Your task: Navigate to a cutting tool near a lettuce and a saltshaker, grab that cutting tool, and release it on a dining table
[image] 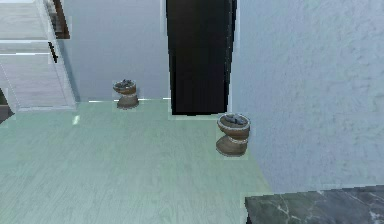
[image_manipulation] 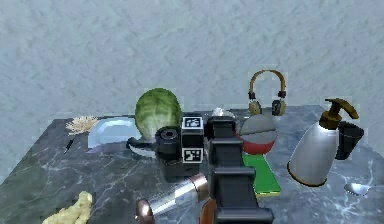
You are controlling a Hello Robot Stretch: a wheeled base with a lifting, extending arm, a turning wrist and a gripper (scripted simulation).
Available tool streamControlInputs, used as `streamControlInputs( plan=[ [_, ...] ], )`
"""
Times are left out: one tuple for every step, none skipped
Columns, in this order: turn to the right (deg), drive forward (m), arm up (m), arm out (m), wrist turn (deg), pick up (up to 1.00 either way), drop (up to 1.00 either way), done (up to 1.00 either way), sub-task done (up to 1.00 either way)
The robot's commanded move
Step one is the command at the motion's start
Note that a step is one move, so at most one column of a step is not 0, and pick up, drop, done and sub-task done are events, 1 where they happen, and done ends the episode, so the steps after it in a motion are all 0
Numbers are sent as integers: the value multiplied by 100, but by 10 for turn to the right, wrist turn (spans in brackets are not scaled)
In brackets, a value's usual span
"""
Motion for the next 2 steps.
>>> streamControlInputs(
  plan=[
    [0,0,6,0,0,0,0,0,0],
    [0,0,0,0,-450,0,0,0,0]
  ],
)
